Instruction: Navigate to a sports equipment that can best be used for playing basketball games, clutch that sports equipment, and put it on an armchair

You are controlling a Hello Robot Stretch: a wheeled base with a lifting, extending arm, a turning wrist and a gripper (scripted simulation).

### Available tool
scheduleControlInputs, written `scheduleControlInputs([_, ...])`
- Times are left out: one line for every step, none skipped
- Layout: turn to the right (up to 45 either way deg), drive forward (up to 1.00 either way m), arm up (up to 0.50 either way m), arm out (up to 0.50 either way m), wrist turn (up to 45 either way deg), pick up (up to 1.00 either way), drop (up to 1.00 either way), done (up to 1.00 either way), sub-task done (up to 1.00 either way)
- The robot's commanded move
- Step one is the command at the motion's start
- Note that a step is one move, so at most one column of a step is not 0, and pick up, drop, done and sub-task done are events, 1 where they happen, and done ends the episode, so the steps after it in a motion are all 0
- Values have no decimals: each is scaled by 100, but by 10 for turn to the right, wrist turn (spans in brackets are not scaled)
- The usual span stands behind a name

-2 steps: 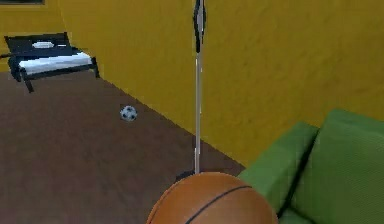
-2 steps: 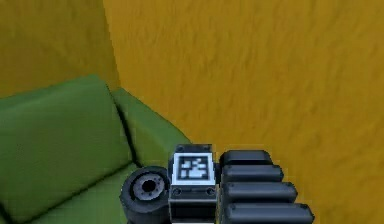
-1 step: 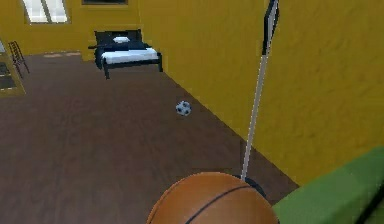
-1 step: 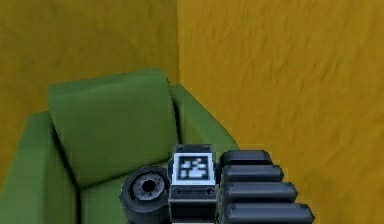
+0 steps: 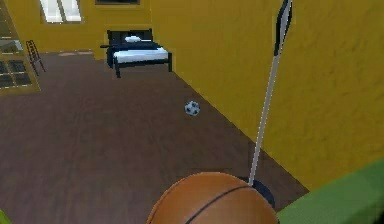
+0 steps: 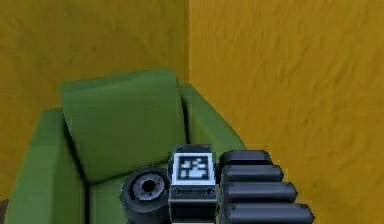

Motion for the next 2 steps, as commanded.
scheduleControlInputs([0,0,0,36,0,0,0,0,0])
scheduleControlInputs([0,0,0,0,450,0,0,0,0])
